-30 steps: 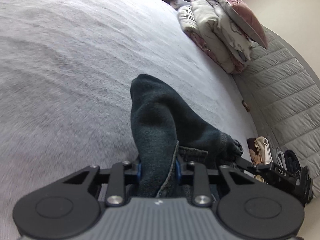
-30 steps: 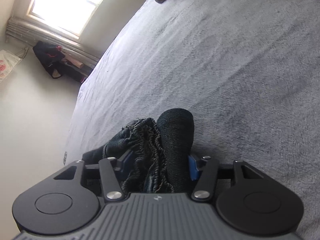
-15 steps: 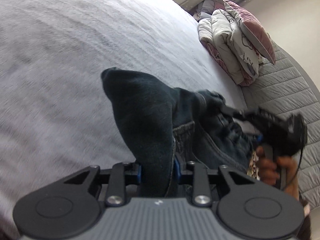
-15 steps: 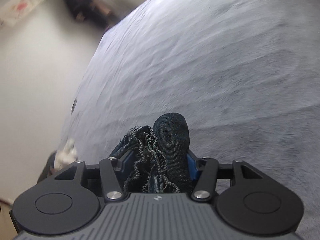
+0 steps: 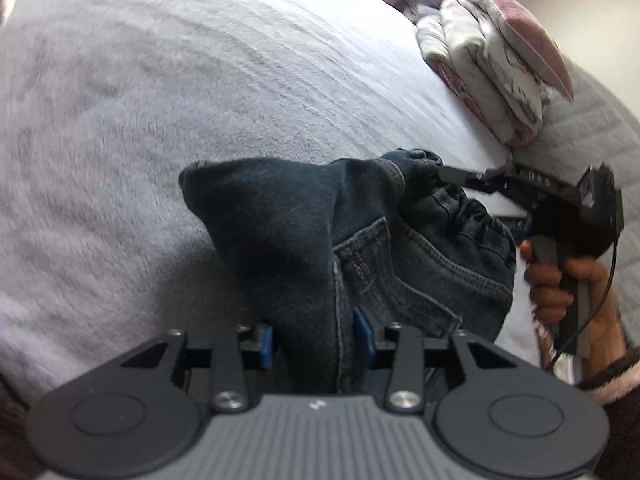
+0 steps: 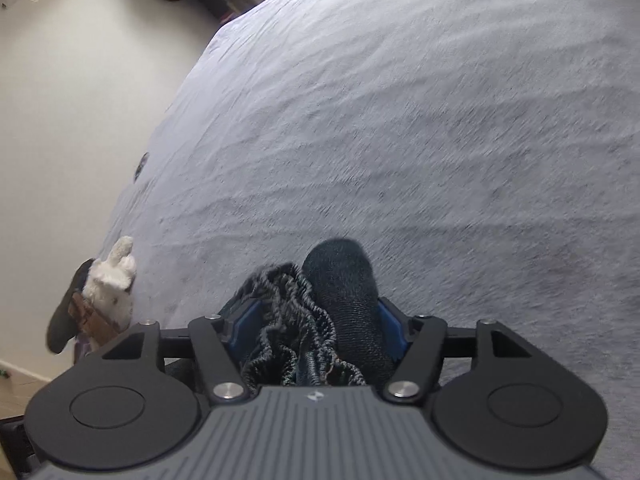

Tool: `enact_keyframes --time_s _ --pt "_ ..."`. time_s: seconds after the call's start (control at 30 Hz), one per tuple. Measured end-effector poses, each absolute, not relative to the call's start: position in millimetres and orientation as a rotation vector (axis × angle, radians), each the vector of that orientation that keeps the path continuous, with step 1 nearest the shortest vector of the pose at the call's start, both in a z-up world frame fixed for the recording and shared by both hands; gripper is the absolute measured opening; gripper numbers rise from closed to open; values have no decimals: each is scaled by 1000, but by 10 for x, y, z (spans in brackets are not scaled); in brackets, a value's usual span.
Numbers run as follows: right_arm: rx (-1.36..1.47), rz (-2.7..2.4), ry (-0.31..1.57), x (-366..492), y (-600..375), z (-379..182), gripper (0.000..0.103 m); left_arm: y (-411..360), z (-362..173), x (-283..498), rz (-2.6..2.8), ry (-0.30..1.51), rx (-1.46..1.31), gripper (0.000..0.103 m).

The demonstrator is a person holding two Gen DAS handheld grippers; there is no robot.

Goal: Fold clothes
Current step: 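Lift the folded jeans bundle with both grippers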

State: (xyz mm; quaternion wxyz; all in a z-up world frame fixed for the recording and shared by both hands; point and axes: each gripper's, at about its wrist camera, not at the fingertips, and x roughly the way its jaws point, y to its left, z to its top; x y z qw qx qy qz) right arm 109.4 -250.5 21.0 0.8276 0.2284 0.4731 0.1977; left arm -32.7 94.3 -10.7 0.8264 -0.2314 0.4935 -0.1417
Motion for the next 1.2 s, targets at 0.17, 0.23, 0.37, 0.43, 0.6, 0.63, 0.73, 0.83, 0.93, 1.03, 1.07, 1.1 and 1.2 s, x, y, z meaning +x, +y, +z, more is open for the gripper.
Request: enact_keyframes --time_s 0.17,0.23,0.37,0.43,0.6,0.63,0.73,0.83,0.93,1.03,1.07,1.1,1.2 --pt "462 404 859 767 -2670 533 67 1024 85 -372 -303 973 -375 55" --pt "457 396 827 566 -2715 615 67 1090 188 -390 -276 896 -323 61" --pt "471 338 823 204 -2731 574 67 1229 299 -223 -298 850 -336 63" --pt "470 289 828 28 -2701 509 67 1187 329 -56 -365 845 -299 71" --pt "505 184 828 -334 -2575 358 74 951 256 387 -488 873 -202 78" --pt "512 168 830 -380 -2536 340 76 898 229 481 -516 887 -182 78" --pt "546 148 836 -487 -2422 266 78 727 127 725 -579 941 -124 78" --pt "592 149 847 -518 -2347 140 79 609 14 941 -632 1018 -95 79" --pt "615 117 887 -504 -2264 -23 79 558 -150 1162 -707 1104 -147 81" --pt "625 78 909 -513 -2180 -184 80 527 -350 1345 -765 1194 -195 84" --pt "640 71 901 -517 -2176 -231 83 520 -418 1384 -779 1220 -208 87" --pt "661 65 892 -512 -2184 -278 86 517 -457 1406 -796 1228 -223 89" --pt "724 51 873 -463 -2210 -419 88 505 -499 1434 -828 1239 -247 91"
